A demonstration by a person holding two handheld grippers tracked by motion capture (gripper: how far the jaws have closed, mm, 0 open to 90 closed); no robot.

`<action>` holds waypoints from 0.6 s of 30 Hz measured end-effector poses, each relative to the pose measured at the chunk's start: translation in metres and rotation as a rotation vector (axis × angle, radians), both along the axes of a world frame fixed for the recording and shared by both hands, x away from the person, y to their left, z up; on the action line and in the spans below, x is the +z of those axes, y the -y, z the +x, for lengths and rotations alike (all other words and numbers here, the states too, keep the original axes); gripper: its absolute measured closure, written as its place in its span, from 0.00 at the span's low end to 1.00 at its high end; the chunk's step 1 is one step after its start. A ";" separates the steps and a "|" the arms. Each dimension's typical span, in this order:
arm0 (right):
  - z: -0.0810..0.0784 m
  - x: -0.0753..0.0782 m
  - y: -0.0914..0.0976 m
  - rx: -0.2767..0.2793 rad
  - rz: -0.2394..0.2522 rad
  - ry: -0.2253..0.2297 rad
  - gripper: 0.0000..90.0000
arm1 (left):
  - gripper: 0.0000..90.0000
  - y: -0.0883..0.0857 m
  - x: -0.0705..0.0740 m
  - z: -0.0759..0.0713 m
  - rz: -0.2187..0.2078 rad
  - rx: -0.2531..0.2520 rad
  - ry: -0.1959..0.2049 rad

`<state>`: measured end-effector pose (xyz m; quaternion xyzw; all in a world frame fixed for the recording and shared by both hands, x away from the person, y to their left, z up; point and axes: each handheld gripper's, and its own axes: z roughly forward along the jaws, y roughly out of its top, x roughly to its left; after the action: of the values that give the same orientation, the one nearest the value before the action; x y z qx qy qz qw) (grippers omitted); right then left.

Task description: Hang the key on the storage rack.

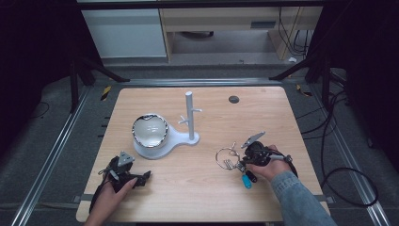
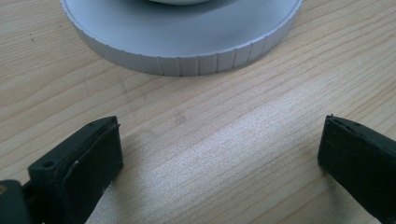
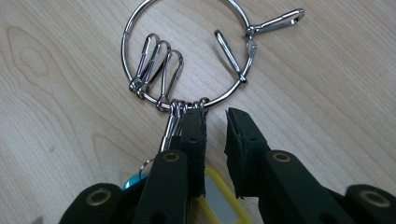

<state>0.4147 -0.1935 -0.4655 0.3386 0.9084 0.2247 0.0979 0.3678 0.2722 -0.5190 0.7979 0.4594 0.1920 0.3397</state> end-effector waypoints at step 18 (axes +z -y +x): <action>0.000 -0.006 -0.006 0.010 -0.042 -0.024 0.86 | 0.00 0.000 0.000 0.000 0.000 -0.001 0.000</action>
<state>0.4147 -0.1873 -0.4712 0.3345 0.9158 0.2021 0.0932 0.3678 0.2723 -0.5190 0.7982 0.4590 0.1919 0.3397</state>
